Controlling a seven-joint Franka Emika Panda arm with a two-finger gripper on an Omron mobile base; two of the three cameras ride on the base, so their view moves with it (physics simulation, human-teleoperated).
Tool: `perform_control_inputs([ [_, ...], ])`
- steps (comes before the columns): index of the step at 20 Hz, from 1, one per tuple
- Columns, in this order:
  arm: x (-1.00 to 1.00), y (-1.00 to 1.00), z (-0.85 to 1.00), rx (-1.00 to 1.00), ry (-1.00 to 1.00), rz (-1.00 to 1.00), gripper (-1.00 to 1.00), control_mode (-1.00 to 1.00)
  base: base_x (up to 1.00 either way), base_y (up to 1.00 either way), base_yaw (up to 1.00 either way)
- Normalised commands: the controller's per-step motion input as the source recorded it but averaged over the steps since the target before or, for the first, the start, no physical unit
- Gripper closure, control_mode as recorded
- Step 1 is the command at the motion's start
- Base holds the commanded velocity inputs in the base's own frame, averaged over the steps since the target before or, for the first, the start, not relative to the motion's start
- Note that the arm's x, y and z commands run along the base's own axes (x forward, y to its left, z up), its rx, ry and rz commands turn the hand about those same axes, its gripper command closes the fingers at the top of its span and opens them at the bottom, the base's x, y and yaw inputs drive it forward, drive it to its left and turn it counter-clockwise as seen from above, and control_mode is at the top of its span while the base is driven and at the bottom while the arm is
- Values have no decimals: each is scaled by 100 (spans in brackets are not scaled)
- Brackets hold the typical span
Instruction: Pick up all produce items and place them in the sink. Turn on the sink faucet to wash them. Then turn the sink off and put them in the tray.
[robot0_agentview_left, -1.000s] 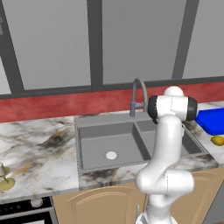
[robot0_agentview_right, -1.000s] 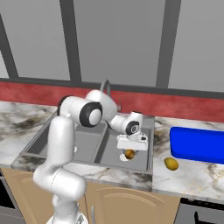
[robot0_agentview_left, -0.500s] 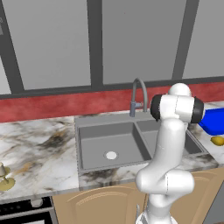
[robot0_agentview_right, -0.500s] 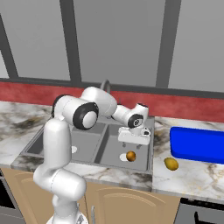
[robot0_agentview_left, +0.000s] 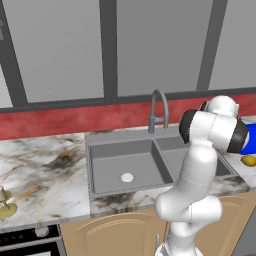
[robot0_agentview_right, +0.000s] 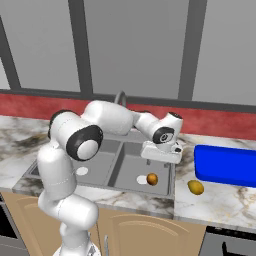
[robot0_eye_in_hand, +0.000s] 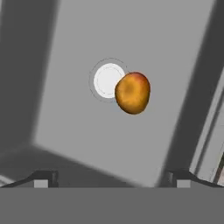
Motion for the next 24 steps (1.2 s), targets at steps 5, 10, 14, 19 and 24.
perform_control_inputs([
  [5,-66,-46,41,-6,-4,-10,-100,-100,0,0,0],
  [10,-12,-60,23,-12,0,-14,-100,-100,0,0,0],
  [14,-1,-84,7,-8,0,-9,-100,-100,0,0,0],
  [19,0,-76,-2,-1,1,-5,-100,-100,0,0,0],
  [24,0,-57,0,0,1,0,-100,-100,0,0,0],
])
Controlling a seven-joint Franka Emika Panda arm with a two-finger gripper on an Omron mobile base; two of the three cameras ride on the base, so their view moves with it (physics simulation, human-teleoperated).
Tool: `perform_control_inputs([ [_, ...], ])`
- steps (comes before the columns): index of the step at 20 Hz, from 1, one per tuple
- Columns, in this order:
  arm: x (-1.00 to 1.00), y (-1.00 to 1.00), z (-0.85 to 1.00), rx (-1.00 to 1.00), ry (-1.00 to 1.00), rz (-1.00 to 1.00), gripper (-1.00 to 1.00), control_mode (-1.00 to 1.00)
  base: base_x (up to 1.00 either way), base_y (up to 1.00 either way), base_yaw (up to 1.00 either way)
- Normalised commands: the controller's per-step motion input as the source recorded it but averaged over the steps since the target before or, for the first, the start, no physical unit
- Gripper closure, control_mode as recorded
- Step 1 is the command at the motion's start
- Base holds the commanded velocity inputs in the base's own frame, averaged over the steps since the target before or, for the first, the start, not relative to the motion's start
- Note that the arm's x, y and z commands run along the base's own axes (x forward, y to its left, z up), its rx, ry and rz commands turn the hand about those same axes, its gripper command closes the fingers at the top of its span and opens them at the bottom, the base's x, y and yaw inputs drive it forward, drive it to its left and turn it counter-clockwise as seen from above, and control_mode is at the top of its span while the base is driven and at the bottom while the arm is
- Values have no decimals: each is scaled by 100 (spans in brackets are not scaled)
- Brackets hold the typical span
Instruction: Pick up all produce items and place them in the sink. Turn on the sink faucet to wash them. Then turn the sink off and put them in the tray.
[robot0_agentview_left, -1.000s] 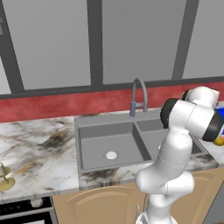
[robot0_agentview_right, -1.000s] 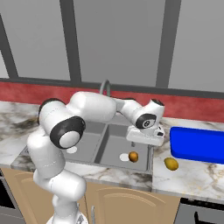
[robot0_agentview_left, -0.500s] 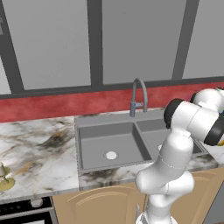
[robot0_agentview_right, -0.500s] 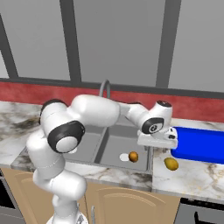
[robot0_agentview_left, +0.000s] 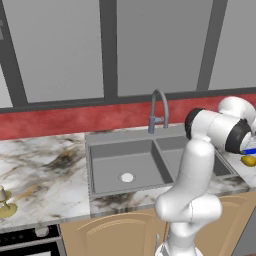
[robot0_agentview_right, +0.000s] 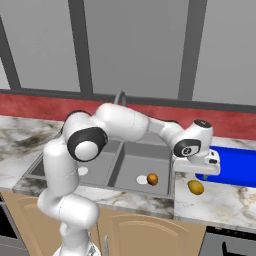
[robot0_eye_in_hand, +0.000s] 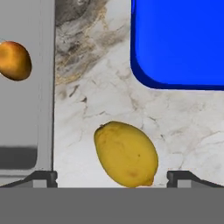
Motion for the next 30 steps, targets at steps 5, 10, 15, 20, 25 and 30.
perform_control_inputs([
  [5,8,-49,-18,0,8,0,-100,-100,0,0,0],
  [10,6,-16,-32,0,6,0,-100,-100,0,0,0],
  [15,-43,10,-5,0,0,0,-100,-100,0,0,0],
  [20,-19,40,0,0,0,0,-100,-100,0,0,0],
  [25,8,32,0,0,1,0,-100,-100,0,0,0],
  [30,5,-3,0,0,0,1,-100,-100,0,0,0],
])
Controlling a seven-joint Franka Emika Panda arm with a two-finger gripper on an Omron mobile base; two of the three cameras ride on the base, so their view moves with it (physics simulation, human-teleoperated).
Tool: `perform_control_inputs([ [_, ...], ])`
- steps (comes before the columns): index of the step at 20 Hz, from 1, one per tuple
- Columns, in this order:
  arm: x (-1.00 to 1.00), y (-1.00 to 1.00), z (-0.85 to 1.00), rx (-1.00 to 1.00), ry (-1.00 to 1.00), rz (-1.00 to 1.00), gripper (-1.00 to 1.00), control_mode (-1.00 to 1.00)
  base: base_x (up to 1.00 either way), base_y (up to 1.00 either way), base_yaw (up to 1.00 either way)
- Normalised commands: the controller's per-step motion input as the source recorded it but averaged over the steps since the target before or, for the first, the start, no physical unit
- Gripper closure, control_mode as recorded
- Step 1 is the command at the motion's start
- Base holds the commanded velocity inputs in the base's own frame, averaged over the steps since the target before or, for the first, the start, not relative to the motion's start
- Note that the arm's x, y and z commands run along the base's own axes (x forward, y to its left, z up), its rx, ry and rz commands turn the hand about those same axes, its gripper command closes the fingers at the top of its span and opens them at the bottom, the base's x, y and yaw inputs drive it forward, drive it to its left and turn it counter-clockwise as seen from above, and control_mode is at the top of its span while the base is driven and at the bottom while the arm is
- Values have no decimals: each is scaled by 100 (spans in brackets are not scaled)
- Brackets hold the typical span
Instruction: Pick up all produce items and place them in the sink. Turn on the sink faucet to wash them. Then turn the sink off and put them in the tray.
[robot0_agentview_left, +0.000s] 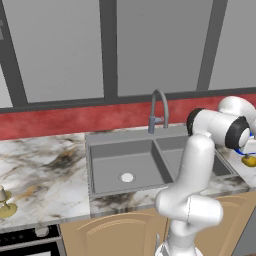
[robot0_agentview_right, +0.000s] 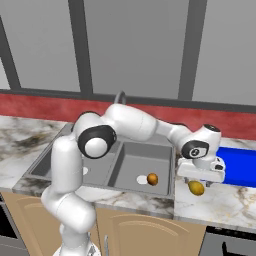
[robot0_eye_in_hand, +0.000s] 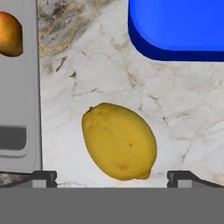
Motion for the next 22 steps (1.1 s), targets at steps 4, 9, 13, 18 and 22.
perform_control_inputs([
  [4,3,0,-6,0,0,1,-100,-100,0,0,0],
  [9,1,0,-7,0,0,2,-100,-100,0,0,0],
  [13,2,0,-18,0,4,2,-100,-100,0,0,0],
  [18,3,0,-21,0,6,4,-100,-100,0,0,0],
  [22,1,0,-5,0,1,4,-100,-100,0,0,0],
])
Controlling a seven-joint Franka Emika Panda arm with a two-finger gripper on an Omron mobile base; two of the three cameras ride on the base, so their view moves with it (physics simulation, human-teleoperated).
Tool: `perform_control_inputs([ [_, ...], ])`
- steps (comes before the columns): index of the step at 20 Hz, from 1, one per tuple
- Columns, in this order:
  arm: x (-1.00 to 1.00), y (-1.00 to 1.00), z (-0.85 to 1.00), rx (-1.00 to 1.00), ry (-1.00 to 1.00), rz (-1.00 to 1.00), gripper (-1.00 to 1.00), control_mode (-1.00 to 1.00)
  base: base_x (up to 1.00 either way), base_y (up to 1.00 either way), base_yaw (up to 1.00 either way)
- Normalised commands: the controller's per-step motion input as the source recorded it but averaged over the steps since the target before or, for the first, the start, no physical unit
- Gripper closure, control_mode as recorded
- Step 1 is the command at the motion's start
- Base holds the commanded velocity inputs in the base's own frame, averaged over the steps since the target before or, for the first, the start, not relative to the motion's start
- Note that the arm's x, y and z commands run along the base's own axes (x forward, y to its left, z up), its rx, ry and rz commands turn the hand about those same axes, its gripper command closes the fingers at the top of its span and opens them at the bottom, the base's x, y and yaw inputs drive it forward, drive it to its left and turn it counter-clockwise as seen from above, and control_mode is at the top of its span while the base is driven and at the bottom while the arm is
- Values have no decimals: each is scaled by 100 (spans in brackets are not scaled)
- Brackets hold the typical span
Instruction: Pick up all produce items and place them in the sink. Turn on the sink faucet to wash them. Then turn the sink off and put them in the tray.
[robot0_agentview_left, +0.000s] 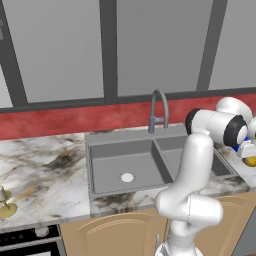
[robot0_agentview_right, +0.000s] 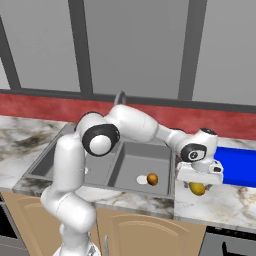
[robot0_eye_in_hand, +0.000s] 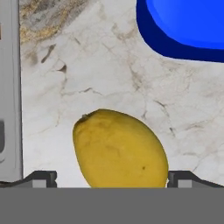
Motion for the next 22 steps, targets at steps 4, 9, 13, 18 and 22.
perform_control_inputs([
  [4,8,-1,-8,0,0,4,-100,-100,0,0,0],
  [9,19,-7,-9,0,0,6,-100,-100,0,0,0],
  [13,4,-4,-23,0,1,7,100,-100,0,0,0],
  [18,-1,0,-10,0,0,5,100,-100,0,0,0],
  [22,-13,28,16,0,0,8,100,-100,0,0,0],
])
